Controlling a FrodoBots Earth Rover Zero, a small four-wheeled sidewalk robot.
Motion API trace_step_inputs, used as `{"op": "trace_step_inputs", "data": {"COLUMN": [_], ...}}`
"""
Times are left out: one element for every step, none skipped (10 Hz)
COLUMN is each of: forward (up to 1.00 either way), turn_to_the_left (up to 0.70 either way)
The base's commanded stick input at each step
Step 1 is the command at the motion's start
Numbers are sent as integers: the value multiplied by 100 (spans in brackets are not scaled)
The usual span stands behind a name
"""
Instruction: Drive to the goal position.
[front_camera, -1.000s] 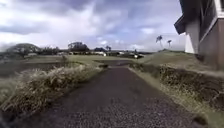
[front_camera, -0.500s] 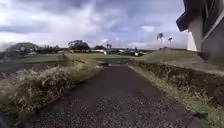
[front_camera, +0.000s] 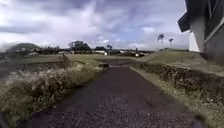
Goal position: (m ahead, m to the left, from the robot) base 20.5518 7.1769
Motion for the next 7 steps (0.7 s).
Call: {"op": "trace_step_inputs", "data": {"forward": [50,50,50,50,50,50,50], "turn_to_the_left": [0,0,0,0,0,0,0]}}
